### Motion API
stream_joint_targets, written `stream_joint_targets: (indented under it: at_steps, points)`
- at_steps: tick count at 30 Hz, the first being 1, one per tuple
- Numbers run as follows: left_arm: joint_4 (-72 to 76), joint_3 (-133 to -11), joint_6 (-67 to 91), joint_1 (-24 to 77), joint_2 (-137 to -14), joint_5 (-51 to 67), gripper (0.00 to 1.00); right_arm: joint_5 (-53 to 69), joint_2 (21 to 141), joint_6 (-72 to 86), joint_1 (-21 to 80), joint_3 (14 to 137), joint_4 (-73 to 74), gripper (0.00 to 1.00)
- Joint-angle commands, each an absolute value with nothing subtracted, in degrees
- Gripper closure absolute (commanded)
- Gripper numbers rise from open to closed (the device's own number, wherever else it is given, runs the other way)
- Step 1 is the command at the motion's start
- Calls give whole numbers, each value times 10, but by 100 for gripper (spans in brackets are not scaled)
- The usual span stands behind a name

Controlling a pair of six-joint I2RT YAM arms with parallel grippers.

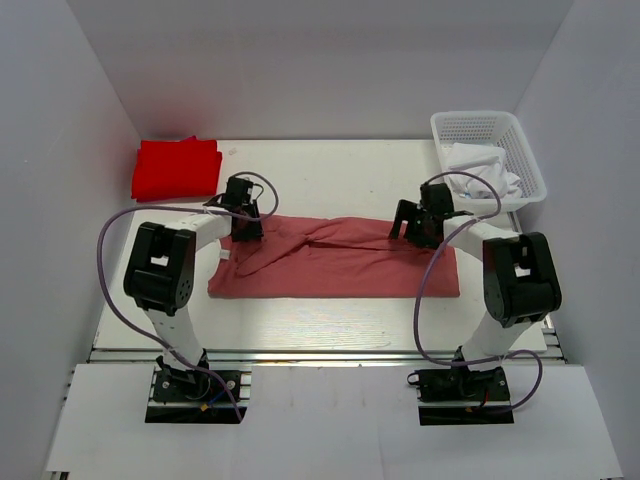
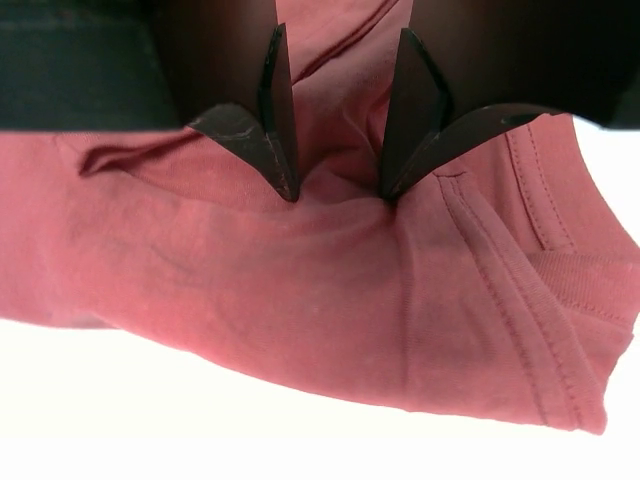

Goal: Fold and stack the t-shirts
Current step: Fold the other side of the tshirt into a rectangle

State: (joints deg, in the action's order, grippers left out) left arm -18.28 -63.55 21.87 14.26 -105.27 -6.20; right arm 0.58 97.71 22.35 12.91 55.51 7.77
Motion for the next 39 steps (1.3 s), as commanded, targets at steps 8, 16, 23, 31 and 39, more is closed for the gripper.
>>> stream_joint_targets:
  at_steps: [8,16,23,31,39]
  points:
    - [-250,-653,236,105,-1126,-98,52,-162,960,243,21,546,148,10]
    - [-237,-664,229,99,-1126,-67,53,-159,876,210,12,548,173,10]
    - [-213,-658,217,99,-1115,-25,53,-64,818,173,16,511,188,10]
    - [-213,-658,217,99,-1115,-25,53,-50,795,189,13,468,233,17]
    - [-213,-658,212,99,-1121,-25,53,-51,805,184,14,453,209,36]
